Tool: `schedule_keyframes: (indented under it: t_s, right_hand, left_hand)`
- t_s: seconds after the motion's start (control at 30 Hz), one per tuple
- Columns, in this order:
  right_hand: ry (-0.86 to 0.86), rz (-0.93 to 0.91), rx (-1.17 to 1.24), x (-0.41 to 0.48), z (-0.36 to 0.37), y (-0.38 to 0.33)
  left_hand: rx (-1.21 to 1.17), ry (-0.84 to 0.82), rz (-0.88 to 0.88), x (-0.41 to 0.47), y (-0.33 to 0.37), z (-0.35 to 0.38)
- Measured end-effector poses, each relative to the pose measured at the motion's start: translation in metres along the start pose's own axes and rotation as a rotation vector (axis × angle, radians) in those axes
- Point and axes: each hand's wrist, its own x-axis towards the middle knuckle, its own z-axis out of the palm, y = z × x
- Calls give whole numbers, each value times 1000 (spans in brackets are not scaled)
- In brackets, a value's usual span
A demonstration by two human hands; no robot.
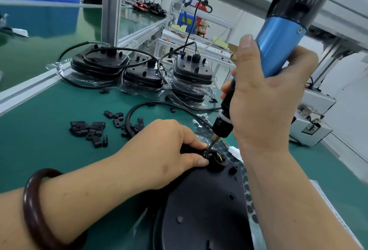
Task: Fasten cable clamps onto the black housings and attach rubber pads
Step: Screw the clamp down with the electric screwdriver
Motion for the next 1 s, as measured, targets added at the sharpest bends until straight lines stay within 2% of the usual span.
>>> schedule_keyframes:
  t_s: [0.2, 0.27, 0.37, 0.5, 0.63, 1.0]
  right_hand:
    - [25, -38, 78, -1, 0, 4]
    - [-34, -45, 74, 1, -1, 5]
    - [-89, 27, 87, 4, -3, 3]
    - [-70, 139, 92, 15, -8, 2]
    - [-23, 131, 100, 13, -8, 4]
    - [-46, 108, 109, 10, -1, -2]
  left_hand:
    - [11, 2, 21, 0, 0, 0]
    - [3, 15, 14, 0, 0, 0]
    - [11, 26, 4, 0, -1, 2]
    - [39, 54, 2, -2, -1, 4]
    - [56, 59, 1, -2, 0, 4]
    - [33, 47, 24, -1, 1, 3]
